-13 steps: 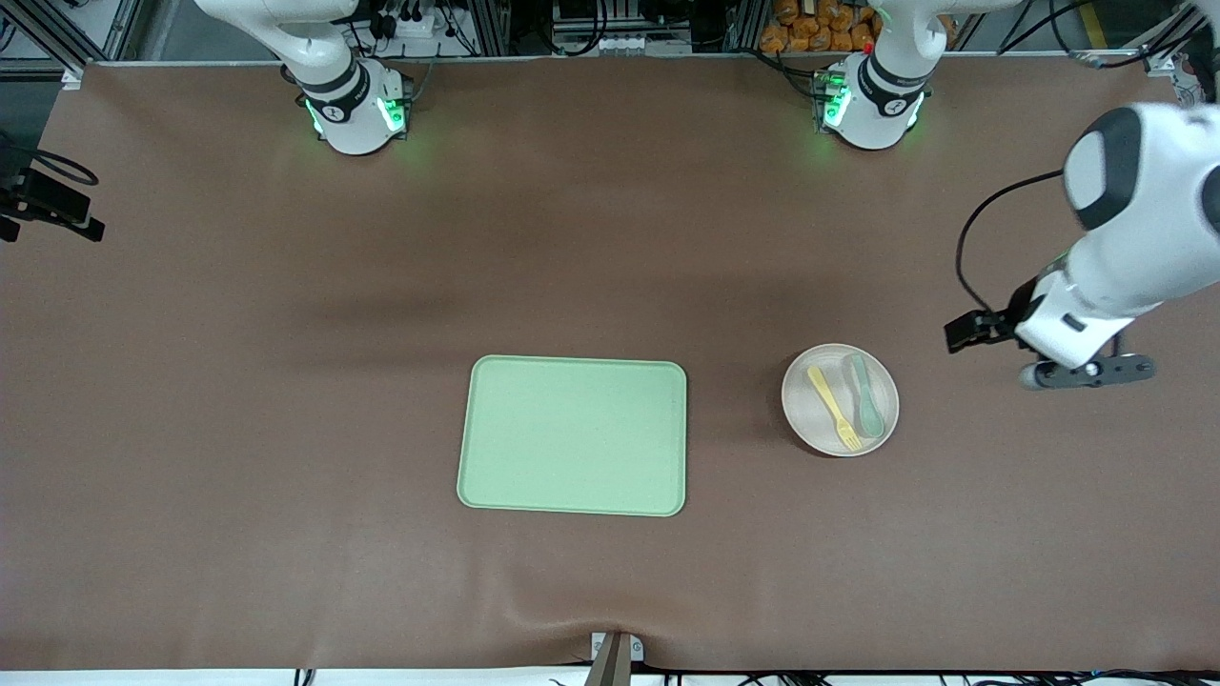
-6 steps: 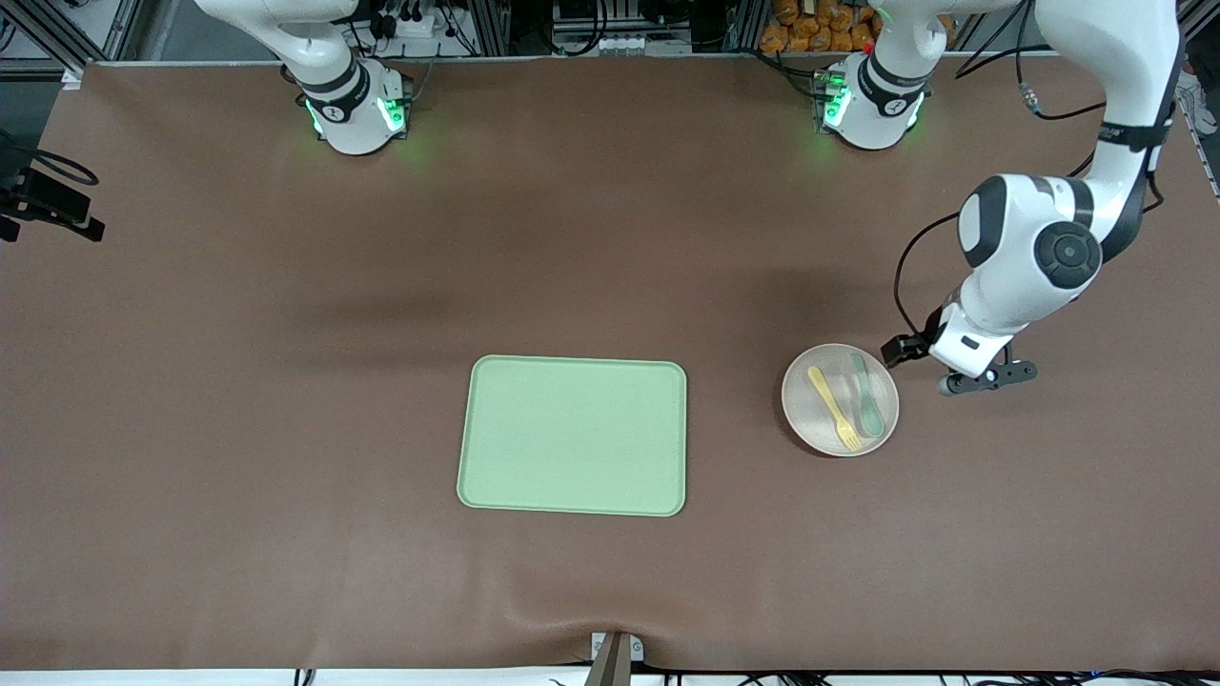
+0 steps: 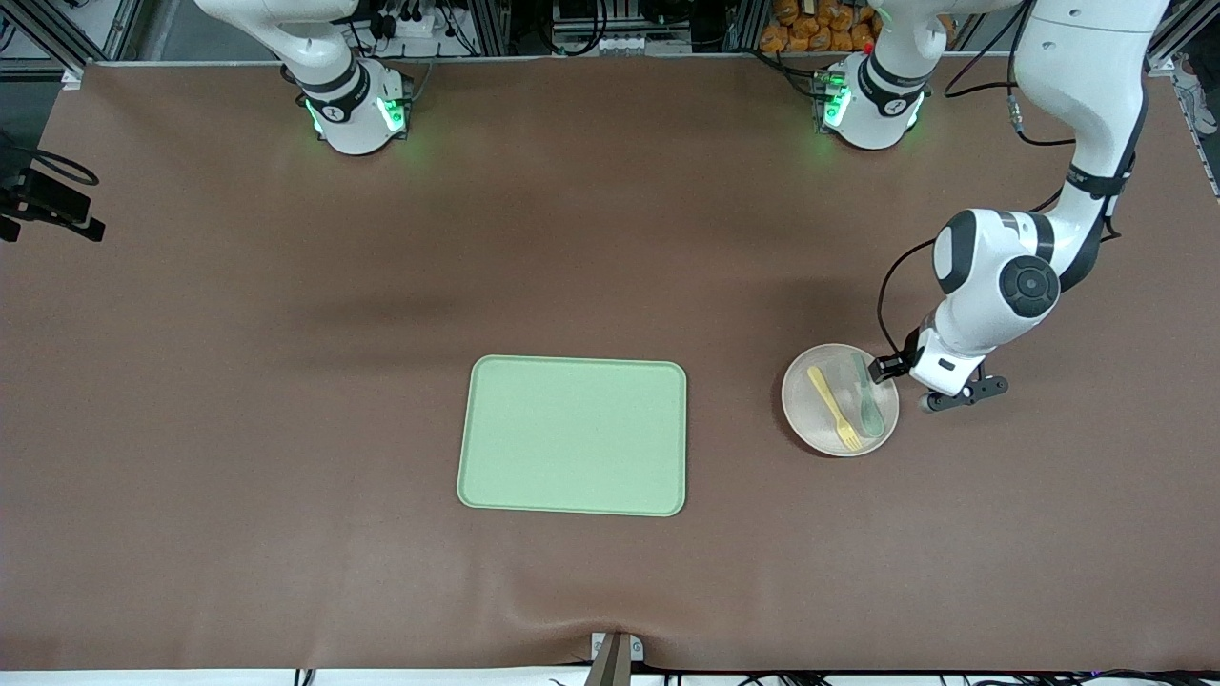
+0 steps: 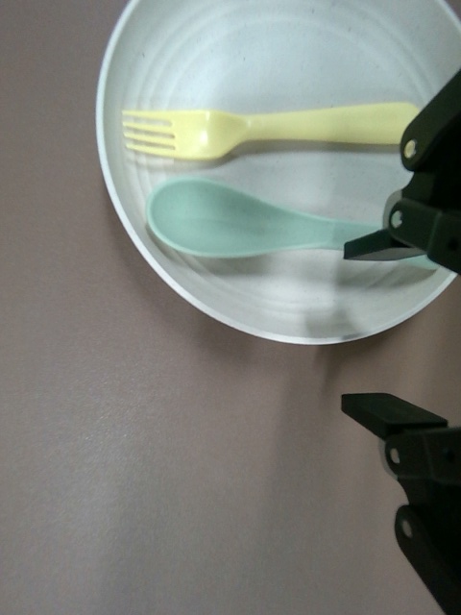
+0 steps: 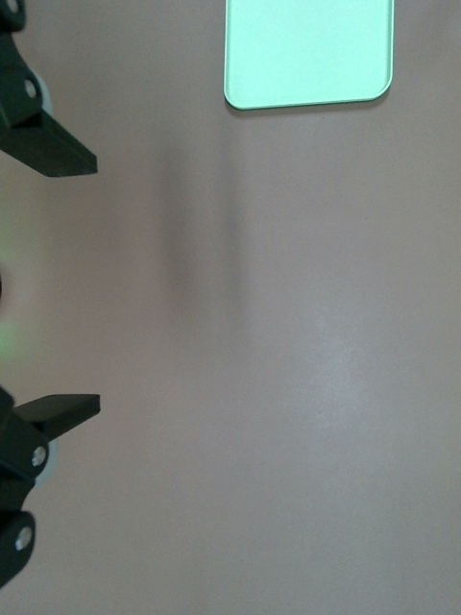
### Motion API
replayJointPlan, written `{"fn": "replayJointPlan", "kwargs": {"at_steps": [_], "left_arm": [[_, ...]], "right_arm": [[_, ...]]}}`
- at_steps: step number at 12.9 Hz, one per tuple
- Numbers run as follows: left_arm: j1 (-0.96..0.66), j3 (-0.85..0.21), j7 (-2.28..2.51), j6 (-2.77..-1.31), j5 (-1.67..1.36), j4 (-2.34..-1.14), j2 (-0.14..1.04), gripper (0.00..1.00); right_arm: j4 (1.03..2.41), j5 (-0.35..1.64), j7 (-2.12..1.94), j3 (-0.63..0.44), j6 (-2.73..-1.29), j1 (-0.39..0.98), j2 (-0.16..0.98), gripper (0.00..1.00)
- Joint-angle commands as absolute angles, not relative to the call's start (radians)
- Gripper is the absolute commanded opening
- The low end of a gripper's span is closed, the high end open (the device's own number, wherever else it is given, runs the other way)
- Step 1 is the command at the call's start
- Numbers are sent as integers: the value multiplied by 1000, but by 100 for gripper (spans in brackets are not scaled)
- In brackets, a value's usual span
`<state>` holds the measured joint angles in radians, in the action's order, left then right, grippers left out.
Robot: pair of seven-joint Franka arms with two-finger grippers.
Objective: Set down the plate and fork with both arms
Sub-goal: 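Lower the left gripper and grasp the white plate's rim, then carry the plate with the left gripper onto the green tray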
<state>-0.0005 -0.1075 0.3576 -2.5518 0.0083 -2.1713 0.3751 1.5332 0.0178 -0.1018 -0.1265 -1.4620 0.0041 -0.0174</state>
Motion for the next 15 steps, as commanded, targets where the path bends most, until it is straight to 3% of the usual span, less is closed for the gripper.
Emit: {"fn": "replayJointPlan", "kwargs": {"at_steps": [1, 5, 6, 9, 13, 15], "left_arm": [[5, -110, 371, -2560, 2, -2161, 390, 57], [8, -109, 371, -2574, 2, -2157, 425, 53], [8, -109, 371, -2574, 2, -2157, 433, 45], [6, -109, 383, -2574, 0, -2131, 449, 0], [-9, -124, 380, -2579, -8, -2073, 446, 0], [9, -191, 383, -2579, -29, -2027, 434, 0]], "right_arm": [[1528, 25, -91, -124, -1463, 12, -8, 100], [1526, 25, -91, -123, -1468, 12, 9, 100], [1526, 26, -91, -123, -1468, 15, 17, 100], [1526, 28, -91, -123, -1489, 25, 29, 100], [1526, 28, -94, -123, -1488, 38, 31, 100], [1526, 26, -91, -123, -1486, 54, 41, 100]]}}
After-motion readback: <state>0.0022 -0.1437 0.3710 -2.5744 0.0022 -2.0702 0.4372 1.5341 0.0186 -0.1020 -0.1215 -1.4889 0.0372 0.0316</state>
